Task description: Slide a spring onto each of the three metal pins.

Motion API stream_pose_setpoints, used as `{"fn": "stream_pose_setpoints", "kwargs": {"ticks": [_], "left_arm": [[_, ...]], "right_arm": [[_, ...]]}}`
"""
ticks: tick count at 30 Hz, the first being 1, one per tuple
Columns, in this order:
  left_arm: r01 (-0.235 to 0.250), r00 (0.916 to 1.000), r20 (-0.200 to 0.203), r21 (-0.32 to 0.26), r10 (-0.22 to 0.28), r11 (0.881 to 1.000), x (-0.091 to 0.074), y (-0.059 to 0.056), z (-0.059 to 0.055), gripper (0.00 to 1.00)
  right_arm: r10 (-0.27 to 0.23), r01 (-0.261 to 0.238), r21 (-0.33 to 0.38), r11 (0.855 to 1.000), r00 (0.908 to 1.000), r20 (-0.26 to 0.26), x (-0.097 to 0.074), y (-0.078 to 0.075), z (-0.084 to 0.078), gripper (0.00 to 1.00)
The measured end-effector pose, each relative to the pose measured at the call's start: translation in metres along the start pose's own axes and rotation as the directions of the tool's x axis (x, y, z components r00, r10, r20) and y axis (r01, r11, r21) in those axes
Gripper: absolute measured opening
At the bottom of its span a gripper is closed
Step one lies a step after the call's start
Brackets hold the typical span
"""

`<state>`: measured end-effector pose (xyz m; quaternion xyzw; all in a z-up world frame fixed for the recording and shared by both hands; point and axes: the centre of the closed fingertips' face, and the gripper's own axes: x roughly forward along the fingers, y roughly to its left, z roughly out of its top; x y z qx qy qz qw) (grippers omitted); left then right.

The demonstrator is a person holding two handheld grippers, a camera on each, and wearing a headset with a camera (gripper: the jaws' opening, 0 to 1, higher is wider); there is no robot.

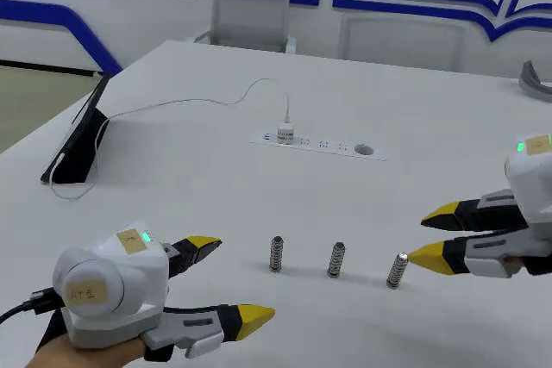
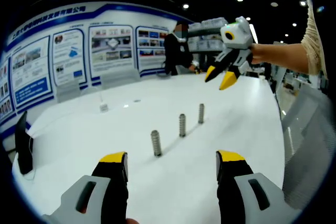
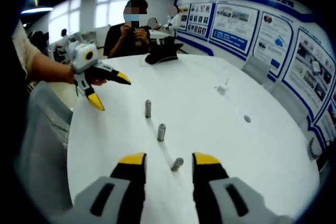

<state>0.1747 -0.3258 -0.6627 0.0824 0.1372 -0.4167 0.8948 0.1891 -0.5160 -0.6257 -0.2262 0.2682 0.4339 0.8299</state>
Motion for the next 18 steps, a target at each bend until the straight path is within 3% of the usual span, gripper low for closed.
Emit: {"fn": "stream_pose_setpoints", "kwargs": {"ticks": [10,18], "left_arm": [[0.009,0.9999,-0.009,0.003,-0.009,1.0,0.003,-0.002,-0.004,0.72],[0.012,0.9998,-0.018,-0.003,-0.012,1.0,0.004,-0.003,-0.009,0.74]], "right_arm": [[-0.044,0.037,0.094,0.995,0.9966,0.07,-0.003,0.008,-0.034,0.47],[-0.088,0.066,0.134,0.989,0.9827,0.163,-0.005,0.01,-0.039,0.55]]}}
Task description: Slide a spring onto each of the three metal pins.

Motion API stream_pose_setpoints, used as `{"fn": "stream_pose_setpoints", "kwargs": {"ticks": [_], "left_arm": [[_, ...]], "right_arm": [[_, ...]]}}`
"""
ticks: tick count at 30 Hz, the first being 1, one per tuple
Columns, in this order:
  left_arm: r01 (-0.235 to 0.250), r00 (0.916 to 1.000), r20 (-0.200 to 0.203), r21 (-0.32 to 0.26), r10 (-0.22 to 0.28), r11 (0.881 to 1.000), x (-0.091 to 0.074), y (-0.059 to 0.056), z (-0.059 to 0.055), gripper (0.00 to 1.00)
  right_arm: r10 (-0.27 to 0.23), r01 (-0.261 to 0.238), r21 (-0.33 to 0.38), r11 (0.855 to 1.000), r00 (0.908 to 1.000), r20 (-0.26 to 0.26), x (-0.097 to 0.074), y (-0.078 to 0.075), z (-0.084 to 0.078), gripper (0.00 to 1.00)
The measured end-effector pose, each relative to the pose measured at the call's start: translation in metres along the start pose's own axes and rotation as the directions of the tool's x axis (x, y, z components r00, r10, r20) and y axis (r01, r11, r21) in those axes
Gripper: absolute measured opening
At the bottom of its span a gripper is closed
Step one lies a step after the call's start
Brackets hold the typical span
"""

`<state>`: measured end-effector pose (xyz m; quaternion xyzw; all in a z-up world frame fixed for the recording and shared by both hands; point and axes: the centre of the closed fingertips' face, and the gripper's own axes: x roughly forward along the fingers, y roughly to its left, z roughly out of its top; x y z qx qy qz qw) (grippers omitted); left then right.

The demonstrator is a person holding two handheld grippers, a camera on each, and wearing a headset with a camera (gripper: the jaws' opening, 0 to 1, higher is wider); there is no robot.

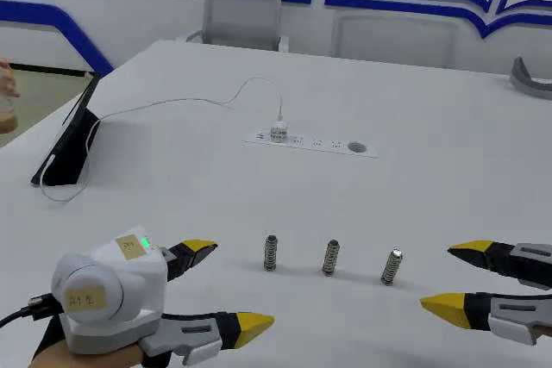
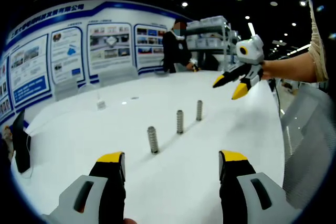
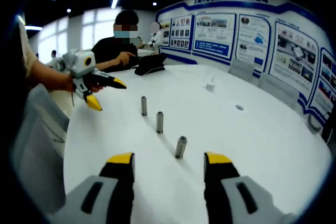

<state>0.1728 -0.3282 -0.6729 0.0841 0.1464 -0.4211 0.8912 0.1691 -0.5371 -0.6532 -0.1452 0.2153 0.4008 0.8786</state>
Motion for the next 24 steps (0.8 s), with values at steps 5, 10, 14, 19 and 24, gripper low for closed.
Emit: {"fn": "stream_pose_setpoints", "kwargs": {"ticks": [5,10,14,19,24], "left_arm": [[-0.002,1.0,0.0,-0.008,0.002,1.0,0.001,0.0,-0.002,0.75],[-0.003,1.0,-0.005,-0.011,0.003,1.0,0.001,0.0,-0.005,0.75],[-0.005,1.0,-0.005,-0.014,0.005,1.0,0.002,0.001,-0.006,0.76],[-0.008,1.0,-0.006,-0.019,0.007,1.0,0.003,0.0,-0.007,0.76],[-0.006,1.0,-0.005,-0.022,0.006,1.0,0.003,-0.001,-0.007,0.77]], "right_arm": [[-0.022,0.021,0.015,1.0,0.9996,0.019,0.003,-0.004,-0.005,0.58],[-0.027,0.026,0.036,0.999,0.999,0.037,0.004,-0.003,-0.008,0.6],[-0.02,0.018,0.041,0.999,0.999,0.039,0.006,0.0,-0.013,0.61],[-0.022,0.02,0.056,0.998,0.999,0.04,0.004,0.002,-0.013,0.62],[-0.03,0.026,0.066,0.997,0.9979,0.058,0.003,0.0,-0.01,0.64]]}}
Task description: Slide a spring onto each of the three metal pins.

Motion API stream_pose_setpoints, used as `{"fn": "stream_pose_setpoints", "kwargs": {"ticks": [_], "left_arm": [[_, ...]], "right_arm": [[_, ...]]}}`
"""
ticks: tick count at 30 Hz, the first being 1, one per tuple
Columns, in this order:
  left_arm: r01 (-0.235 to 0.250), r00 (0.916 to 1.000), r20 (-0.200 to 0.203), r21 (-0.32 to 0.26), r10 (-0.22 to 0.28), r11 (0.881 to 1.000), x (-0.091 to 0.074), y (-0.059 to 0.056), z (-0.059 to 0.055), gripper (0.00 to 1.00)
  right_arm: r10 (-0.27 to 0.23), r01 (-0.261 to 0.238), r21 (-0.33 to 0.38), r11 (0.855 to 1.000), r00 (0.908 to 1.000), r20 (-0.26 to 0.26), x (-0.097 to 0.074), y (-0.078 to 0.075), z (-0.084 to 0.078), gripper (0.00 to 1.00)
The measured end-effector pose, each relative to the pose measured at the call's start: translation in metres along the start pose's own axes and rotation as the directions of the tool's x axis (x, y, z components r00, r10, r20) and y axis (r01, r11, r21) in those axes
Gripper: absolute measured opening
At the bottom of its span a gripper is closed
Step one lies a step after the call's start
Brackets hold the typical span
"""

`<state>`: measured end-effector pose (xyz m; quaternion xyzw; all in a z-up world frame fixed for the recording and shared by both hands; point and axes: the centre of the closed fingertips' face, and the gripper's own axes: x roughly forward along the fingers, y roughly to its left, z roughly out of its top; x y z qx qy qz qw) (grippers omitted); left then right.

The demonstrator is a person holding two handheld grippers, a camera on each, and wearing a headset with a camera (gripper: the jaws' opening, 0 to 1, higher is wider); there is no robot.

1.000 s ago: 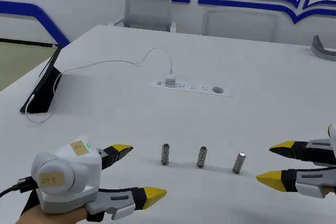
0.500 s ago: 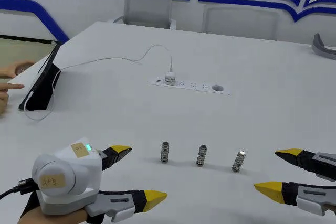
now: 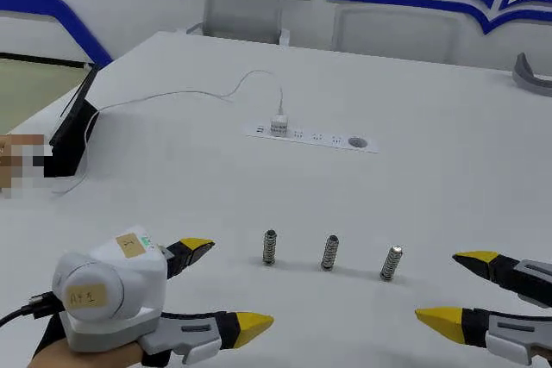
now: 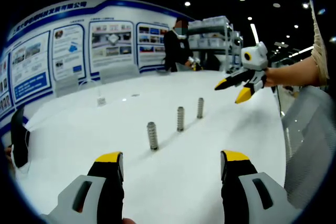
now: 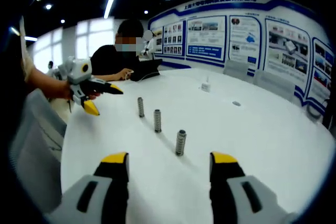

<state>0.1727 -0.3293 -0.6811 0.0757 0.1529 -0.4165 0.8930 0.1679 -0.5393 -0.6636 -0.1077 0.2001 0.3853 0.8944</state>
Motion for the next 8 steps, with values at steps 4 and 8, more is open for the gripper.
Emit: {"fn": "stream_pose_setpoints", "kwargs": {"ticks": [4,8], "left_arm": [[0.0,1.0,0.0,-0.001,0.0,1.0,0.0002,0.0007,-0.0002,0.77],[-0.003,1.0,0.0,-0.004,0.003,1.0,-0.0005,0.0016,-0.0005,0.77]], "right_arm": [[0.004,-0.004,0.003,1.0,1.0,0.002,0.0005,0.0019,0.0003,0.64],[0.012,-0.012,0.006,1.0,0.9999,-0.004,0.003,0.0043,-0.0019,0.65]]}}
